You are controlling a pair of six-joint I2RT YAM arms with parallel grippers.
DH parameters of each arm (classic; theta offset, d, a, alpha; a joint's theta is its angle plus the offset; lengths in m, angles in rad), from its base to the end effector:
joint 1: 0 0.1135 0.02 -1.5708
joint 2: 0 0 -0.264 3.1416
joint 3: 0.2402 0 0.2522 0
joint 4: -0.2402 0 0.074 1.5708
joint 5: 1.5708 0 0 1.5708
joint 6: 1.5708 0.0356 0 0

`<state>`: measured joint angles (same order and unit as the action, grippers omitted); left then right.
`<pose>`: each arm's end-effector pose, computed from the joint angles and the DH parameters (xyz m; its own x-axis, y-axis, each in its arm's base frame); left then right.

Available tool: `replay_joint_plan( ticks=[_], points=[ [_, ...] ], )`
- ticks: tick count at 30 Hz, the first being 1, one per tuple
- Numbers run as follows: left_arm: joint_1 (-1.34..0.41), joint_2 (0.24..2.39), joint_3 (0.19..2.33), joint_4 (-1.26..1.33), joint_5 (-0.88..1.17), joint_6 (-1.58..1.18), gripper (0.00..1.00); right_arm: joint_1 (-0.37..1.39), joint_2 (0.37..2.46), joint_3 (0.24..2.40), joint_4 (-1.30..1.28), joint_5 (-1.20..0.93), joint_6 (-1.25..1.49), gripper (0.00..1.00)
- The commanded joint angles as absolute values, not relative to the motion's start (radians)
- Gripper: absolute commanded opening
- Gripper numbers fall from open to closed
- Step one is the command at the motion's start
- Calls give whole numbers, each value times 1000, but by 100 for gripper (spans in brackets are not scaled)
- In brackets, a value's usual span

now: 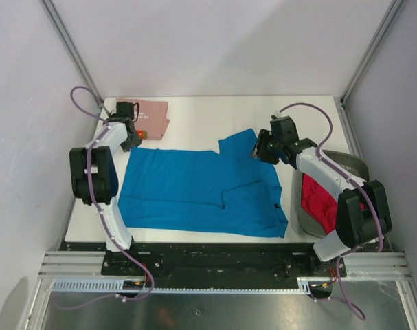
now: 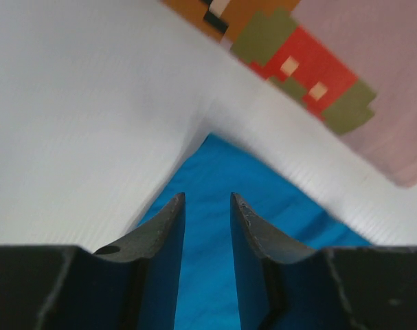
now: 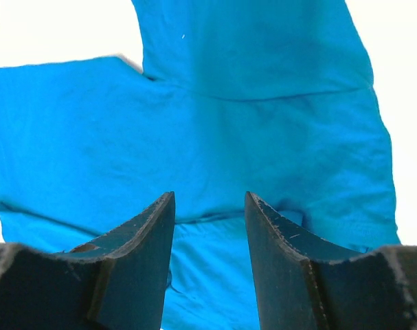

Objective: Fold and stack the t-shirts
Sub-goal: Fold the flattened tshirt in 1/3 of the way, then grap the side of the flattened tshirt furthest away from the robot with both arms

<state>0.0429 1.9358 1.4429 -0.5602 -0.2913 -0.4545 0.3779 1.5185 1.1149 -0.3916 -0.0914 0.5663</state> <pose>0.4111 0.0279 0.2031 -0.6997 -0.4509 -0.5542 -0.5456 0.8380 0.0070 0.3071 0.1254 0.2580 -0.7890 0.2616 -0.5559 -0.0041 0.9025 0.4306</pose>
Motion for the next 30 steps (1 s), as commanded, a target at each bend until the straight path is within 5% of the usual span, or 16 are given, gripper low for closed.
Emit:
replay_joint_plan(
  ticks=[1, 18, 30],
  points=[
    [34, 1995, 1559, -542, -355, -436, 36, 358, 1563, 1176, -353, -137, 528, 49],
    [37, 2150, 1645, -551, -401, -506, 35, 313, 1652, 1194, -339, -187, 514, 49],
    [38, 2151, 1679, -551, -429, -490, 3, 272, 1747, 1242, -290, -151, 485, 49]
  ],
)
